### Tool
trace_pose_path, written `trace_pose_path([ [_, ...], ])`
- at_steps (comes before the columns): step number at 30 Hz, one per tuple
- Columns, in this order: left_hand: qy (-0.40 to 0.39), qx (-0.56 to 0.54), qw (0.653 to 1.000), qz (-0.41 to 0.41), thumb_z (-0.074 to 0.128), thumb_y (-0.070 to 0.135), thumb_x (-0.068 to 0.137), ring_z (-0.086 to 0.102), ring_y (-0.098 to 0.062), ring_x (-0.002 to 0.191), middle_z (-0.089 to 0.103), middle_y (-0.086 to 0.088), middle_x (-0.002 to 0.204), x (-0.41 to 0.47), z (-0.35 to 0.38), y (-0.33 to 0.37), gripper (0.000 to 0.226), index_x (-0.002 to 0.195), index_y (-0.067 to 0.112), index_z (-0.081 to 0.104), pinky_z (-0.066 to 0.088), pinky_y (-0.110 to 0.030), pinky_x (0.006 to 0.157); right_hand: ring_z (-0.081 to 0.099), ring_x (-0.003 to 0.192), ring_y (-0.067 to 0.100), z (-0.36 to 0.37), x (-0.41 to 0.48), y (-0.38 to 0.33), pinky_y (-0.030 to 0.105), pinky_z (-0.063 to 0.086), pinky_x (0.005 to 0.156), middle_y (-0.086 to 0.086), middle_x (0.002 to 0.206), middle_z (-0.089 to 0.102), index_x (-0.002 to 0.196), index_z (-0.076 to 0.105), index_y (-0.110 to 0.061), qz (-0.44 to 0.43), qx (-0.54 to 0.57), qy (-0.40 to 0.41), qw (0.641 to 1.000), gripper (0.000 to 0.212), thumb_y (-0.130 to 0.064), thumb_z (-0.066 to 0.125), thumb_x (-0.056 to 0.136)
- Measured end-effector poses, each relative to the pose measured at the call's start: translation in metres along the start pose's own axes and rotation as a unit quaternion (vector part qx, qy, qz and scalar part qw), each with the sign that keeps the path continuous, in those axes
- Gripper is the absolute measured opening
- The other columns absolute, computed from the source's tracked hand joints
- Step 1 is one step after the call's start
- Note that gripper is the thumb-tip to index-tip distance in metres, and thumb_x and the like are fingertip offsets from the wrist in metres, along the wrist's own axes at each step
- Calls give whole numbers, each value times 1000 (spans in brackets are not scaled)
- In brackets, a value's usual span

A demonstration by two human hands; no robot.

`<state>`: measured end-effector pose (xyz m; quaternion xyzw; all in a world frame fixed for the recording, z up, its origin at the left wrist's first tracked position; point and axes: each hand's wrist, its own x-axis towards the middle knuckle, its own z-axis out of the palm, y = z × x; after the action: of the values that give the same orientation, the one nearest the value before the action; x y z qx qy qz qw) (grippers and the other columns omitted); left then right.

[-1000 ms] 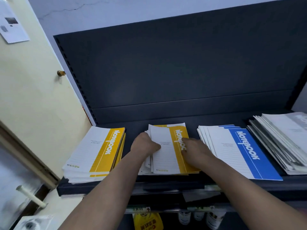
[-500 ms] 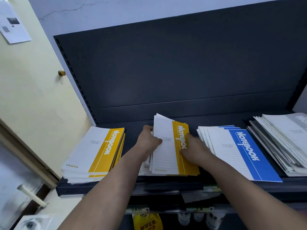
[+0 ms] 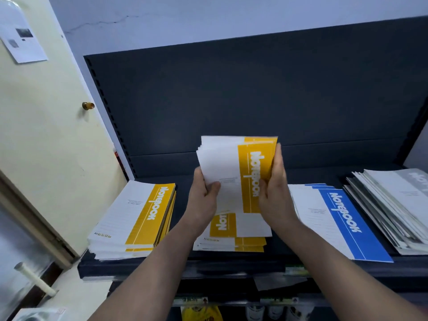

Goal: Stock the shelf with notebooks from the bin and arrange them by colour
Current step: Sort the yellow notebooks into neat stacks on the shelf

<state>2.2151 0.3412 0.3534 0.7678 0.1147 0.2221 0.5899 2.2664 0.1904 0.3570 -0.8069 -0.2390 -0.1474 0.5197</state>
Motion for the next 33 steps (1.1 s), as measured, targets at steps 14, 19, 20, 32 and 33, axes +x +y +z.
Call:
trace_pose_path([
  [14, -2, 75, 997, -32, 54, 8, 96, 57, -15, 112, 62, 5, 116, 6, -3, -16, 28, 120, 22, 50, 54, -38, 93, 57, 96, 4, 12, -7, 22, 6, 45, 58, 0, 128, 51, 149, -9, -35, 55, 0, -14, 998, 79, -9, 44, 97],
  [19, 25, 87, 996, 21, 60, 9, 93, 62, -13, 111, 64, 6, 116, 7, -11, -10, 53, 136, 32, 42, 57, -40, 88, 58, 96, 7, 11, -4, 16, 15, 49, 68, 1, 132, 49, 148, -9, -40, 42, -10, 4, 999, 77, -12, 44, 98],
  [20, 34, 103, 993, 40, 61, 11, 92, 63, -12, 107, 64, 6, 115, 7, -16, -7, 61, 141, 37, 36, 59, -39, 85, 56, 94, 8, 12, -1, 11, 22, 51, 70, 2, 131, 49, 147, -9, -41, 37, -16, 6, 999, 77, -14, 44, 99],
  [32, 91, 232, 969, 6, 58, 8, 88, 59, -2, 82, 66, 19, 97, -5, -154, 21, 61, 137, 42, 47, 46, -26, 74, 52, 115, 15, 95, 14, -78, 33, 48, 91, -2, 136, 49, 150, -5, -36, 57, 26, -188, 980, 74, -13, 43, 98],
  [33, 93, 235, 968, -14, 58, 6, 88, 57, -2, 78, 66, 16, 92, -6, -168, 22, 59, 136, 39, 50, 44, -25, 72, 54, 113, 16, 104, 15, -86, 37, 50, 90, -2, 132, 52, 150, -1, -38, 58, 31, -202, 977, 73, -13, 44, 97],
])
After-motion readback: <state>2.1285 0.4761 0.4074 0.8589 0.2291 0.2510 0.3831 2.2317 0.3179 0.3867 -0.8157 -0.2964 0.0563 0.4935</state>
